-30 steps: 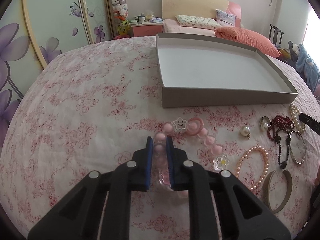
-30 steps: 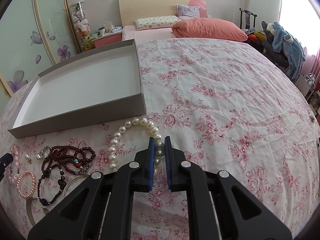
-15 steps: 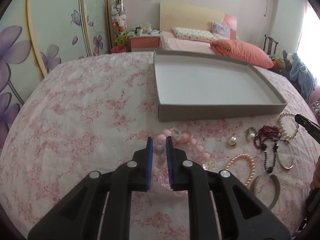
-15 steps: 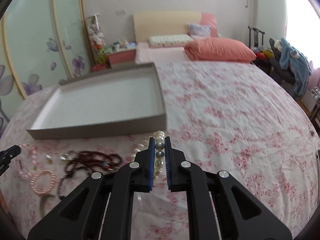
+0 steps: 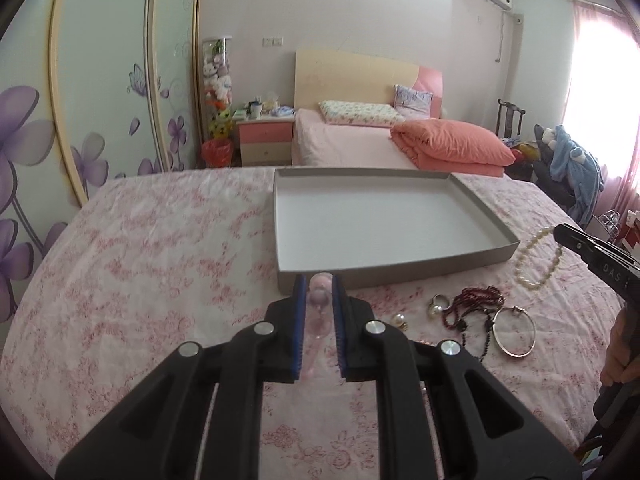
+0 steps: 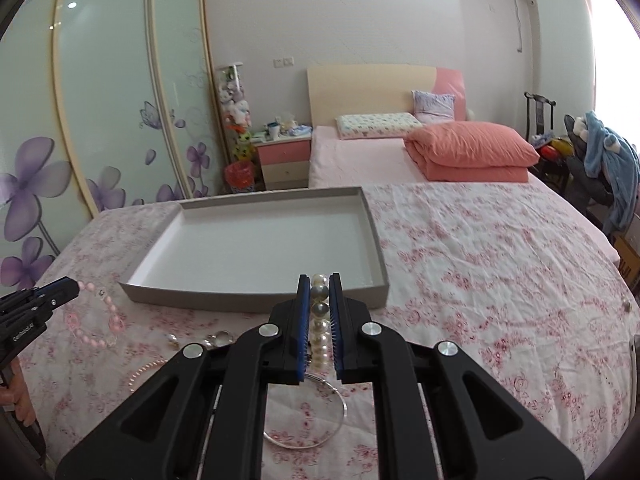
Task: Organize jewelry
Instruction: 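Carry both bracelets into the grey tray and open both tools to release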
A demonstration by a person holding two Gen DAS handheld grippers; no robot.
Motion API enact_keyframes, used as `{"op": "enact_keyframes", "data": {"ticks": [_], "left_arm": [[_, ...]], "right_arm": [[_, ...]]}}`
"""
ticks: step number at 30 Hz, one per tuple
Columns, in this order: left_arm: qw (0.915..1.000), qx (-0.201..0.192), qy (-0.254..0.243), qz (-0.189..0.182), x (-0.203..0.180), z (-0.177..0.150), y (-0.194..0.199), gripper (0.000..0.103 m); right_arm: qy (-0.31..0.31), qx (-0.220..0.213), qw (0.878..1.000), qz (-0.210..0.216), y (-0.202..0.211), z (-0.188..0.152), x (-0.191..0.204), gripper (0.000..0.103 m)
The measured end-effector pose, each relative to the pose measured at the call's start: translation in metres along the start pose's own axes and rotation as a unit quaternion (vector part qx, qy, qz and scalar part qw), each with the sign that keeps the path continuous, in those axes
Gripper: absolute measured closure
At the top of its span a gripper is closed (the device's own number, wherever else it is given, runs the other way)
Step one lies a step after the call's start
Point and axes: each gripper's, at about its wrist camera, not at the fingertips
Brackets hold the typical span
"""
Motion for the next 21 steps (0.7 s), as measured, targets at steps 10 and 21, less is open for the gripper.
{"op": "enact_keyframes", "data": {"ticks": [10,21], "left_arm": [[0.9995,-0.029,-0.013,-0.005,-0.010,0.014,0.011,0.089],[0.9982,-0.053,-0.028,-0.004,-0.025,0.041,0.003,0.089]], "right_arm": [[0.007,-0.024,0.999,0.023,0.015,0.010,0.014,0.092],[0.013,-0.044,0.998,0.031,0.012,0.023,0.026,0.092]]}}
Point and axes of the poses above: each gripper's, at about its wrist camera, not at the fingertips, and y roughly against the way its jaws point, x to its left, z to its top, and after that the axes turned 11 degrees about -z, right-handed
